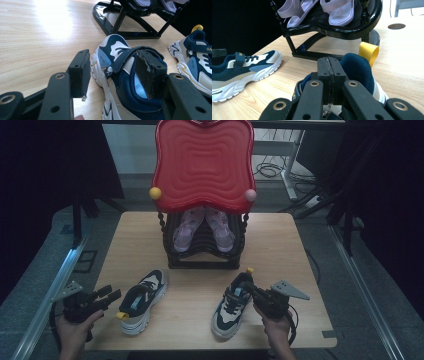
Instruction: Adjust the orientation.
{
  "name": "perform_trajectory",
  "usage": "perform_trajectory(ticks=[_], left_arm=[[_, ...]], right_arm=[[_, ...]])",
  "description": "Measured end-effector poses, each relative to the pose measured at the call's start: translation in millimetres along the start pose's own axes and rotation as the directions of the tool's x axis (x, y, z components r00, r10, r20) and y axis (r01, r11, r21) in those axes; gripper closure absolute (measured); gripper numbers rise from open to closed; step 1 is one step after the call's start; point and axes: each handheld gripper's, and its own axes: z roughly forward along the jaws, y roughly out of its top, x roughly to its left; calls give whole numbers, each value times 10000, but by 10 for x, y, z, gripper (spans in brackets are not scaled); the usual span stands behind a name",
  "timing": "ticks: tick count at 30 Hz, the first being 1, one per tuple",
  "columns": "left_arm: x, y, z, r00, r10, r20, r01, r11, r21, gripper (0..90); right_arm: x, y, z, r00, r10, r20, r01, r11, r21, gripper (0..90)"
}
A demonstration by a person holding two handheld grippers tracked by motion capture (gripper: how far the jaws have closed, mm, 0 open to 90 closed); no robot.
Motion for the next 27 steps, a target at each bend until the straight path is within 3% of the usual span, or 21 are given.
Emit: perform_trajectory(ticks=[7, 11, 13, 17, 27], left_arm=[[-59, 32, -24, 9999, 118, 93, -118, 9999, -63, 462], [-60, 21, -10, 9999, 95, 114, -95, 10000, -6, 462], [-56, 19, -10, 9999, 82, 93, -82, 10000, -11, 462], [-65, 21, -8, 9999, 97, 104, -96, 10000, -12, 462], [-69, 9, 22, 9999, 74, 123, -75, 9999, 82, 462]], right_arm=[[12, -26, -26, 10000, -47, -70, 48, 10000, 87, 893], [36, -200, -140, 9990, -366, -264, 374, 9989, 293, 894], [37, -265, -226, 9981, -482, -378, 485, 9988, 62, 896], [47, -343, -358, 9970, -658, -416, 663, 9977, 108, 896], [47, -549, -423, 9942, -797, -727, 851, 9935, 750, 896]])
